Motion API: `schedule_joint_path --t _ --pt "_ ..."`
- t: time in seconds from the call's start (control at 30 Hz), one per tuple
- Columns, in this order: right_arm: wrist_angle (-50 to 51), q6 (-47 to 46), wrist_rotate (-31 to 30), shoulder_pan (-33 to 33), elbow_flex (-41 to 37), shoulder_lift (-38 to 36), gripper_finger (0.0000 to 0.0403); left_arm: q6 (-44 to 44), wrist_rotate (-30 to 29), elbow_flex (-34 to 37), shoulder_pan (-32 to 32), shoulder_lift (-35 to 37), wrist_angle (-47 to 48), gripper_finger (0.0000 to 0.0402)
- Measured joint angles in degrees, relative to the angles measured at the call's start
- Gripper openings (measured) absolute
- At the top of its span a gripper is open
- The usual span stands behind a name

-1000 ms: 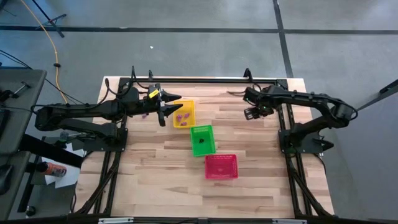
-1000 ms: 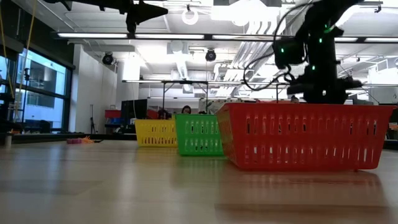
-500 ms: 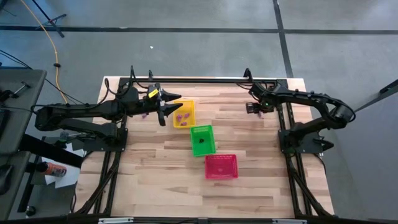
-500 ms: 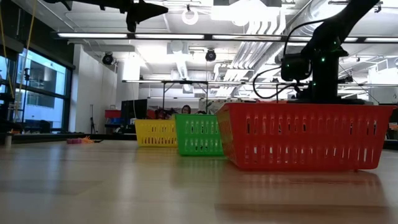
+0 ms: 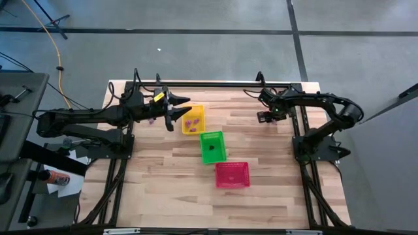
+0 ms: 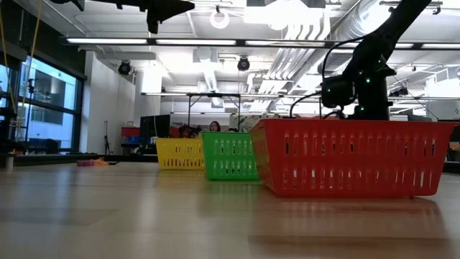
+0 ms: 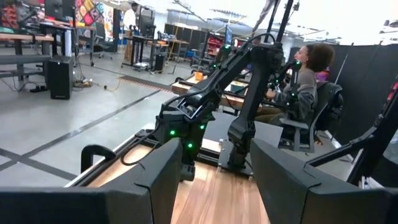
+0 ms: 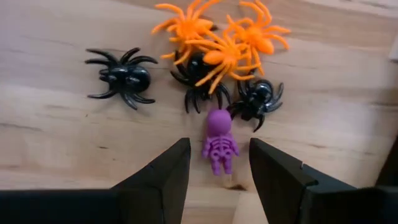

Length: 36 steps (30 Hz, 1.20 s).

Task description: Sort Halloween decoration

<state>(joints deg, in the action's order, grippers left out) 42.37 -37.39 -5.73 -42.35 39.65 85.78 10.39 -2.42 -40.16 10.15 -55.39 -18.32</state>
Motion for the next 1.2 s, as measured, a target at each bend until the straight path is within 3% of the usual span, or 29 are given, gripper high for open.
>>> schedule_joint_path --t 0.1,0.27,0.5,0.7,0.93,1.2 --pt "0.3 2.1 0.3 0.0 -0.1 -0.2 0.0126 0.0 0.0 0.0 0.0 0.0 0.0 0.0181" --pt "2.8 7.8 2.4 0.2 -0.3 -2.2 0.0019 0.0 0.0 -0.2 0.0 0.1 0.2 0.0181" --pt "2.5 12.8 10.8 7.0 1.3 -13.4 0.0006 -0.1 0.0 -3.5 0.0 2.7 0.0 0.0181" --pt "-18.6 21.4 18.3 18.0 2.3 -24.8 0.0003 -3.0 0.0 -4.2 0.0 3.4 0.4 0.0181" --pt "-42.5 22.6 14.9 28.1 2.4 -27.1 0.0001 -3.1 0.0 -4.2 0.0 1.6 1.0 0.0181" --pt "-54.6 22.4 12.1 32.0 2.4 -23.2 0.0000 -3.1 0.0 -4.2 0.0 0.0 0.9 0.0181"
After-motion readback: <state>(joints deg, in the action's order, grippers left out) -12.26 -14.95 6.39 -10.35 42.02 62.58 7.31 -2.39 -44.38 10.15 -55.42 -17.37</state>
